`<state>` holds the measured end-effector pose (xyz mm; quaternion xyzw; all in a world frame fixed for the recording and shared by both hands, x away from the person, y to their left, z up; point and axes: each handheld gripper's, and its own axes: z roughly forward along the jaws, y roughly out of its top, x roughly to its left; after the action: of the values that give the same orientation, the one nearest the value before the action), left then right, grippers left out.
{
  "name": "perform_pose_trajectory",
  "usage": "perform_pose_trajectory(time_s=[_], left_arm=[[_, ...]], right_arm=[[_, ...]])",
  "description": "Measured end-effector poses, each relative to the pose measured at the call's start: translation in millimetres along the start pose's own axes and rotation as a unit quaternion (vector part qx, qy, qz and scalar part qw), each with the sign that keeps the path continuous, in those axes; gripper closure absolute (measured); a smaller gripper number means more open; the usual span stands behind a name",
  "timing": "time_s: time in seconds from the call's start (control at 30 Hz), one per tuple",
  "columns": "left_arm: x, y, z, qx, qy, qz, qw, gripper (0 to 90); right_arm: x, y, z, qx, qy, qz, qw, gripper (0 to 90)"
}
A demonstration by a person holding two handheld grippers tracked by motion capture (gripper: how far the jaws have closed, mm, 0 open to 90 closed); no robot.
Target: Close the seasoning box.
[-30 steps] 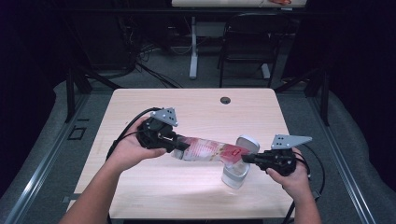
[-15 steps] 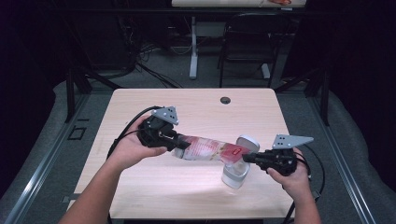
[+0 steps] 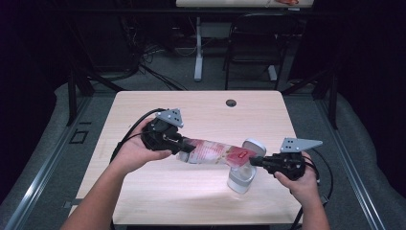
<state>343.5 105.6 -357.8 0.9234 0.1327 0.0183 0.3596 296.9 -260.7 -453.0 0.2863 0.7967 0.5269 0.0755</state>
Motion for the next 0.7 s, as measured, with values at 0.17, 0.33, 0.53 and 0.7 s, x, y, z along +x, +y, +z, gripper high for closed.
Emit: perform_pose_trajectory(time_s=[0.17, 0.33, 0.53, 0.7], left_arm=[[-1.0, 2.1, -0.1, 0.000, 0.001, 0.002, 1.0000, 76.6], [-1.6, 5.0, 0.5, 0.002, 0.000, 0.007, 1.0000, 76.7], [-2.8, 7.5, 1.1, 0.000, -0.001, 0.007, 1.0000, 76.7], [-3.3, 7.9, 1.6, -0.003, -0.002, 0.006, 1.0000, 76.7]], right_arm=[[-0.1, -0.1, -0.8, -0.001, -0.003, 0.002, 1.0000, 90.0], [-1.0, -0.5, -2.4, 0.000, -0.005, 0.002, 1.0000, 90.0], [-1.2, -0.6, -4.6, -0.002, -0.007, 0.002, 1.0000, 90.0], [-2.1, -1.1, -5.4, 0.000, -0.002, 0.003, 1.0000, 89.8]])
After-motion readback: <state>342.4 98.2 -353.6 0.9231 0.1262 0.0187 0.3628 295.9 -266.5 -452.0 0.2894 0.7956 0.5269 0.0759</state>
